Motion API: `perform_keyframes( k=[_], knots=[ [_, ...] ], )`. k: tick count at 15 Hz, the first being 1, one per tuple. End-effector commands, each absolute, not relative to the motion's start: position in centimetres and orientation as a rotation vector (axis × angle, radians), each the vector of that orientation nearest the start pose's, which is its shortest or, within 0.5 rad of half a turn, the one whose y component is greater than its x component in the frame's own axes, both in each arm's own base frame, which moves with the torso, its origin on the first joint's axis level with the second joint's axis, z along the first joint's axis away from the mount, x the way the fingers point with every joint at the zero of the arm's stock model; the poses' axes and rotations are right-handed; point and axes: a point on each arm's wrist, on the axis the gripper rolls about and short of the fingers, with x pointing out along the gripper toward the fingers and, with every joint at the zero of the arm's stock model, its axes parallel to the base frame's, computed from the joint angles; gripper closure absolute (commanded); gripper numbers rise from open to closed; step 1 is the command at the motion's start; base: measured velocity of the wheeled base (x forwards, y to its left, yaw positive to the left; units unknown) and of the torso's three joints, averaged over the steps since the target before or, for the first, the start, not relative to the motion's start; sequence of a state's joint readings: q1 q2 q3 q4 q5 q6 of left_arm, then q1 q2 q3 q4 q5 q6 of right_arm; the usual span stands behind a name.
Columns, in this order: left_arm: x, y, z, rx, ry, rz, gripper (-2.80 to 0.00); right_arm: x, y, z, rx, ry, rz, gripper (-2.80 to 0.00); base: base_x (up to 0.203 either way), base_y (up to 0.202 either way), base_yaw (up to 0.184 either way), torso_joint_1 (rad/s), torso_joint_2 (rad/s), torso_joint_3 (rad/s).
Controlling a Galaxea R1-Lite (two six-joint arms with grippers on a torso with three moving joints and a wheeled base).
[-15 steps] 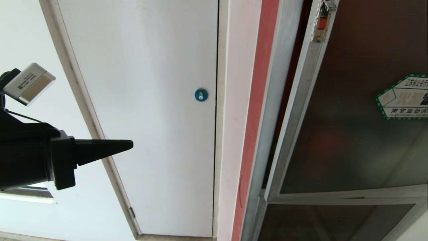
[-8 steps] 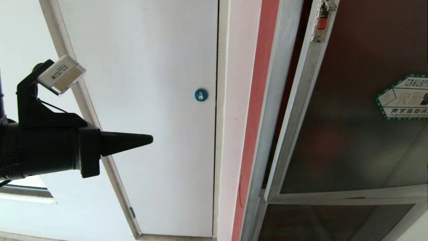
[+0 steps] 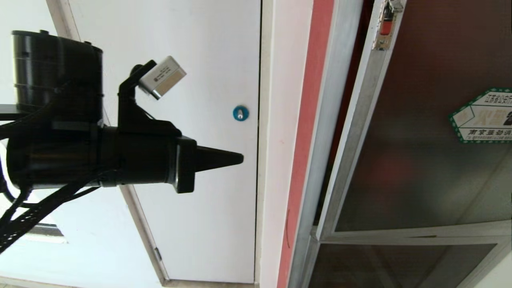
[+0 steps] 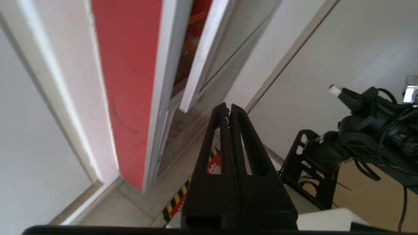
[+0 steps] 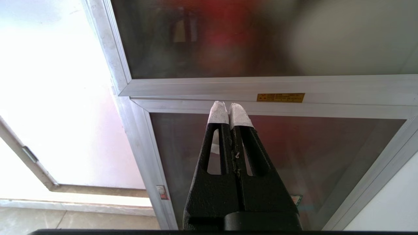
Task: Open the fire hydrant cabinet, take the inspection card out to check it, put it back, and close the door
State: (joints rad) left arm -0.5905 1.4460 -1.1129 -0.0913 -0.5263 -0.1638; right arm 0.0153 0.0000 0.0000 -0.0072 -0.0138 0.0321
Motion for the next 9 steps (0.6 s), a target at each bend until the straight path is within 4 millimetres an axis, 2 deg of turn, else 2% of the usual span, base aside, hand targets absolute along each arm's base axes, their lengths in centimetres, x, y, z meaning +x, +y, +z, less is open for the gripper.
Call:
perform_keyframes(
  k=[1,9],
  knots=[
    [21.5,-17.3,27.6,-0.131,0.379,-1.130,0.00,-2.2,-0.1,7.5,0.032,-0.003,0.002,0.00,0.000,0.000,0.000,0.000,0.00,0.000],
    [24.7,-23.7,27.8,-0.124,0.356,-1.209,0.00,-2.2,-0.1,7.5,0.032,-0.003,0.002,0.00,0.000,0.000,0.000,0.000,0.00,0.000]
  ],
)
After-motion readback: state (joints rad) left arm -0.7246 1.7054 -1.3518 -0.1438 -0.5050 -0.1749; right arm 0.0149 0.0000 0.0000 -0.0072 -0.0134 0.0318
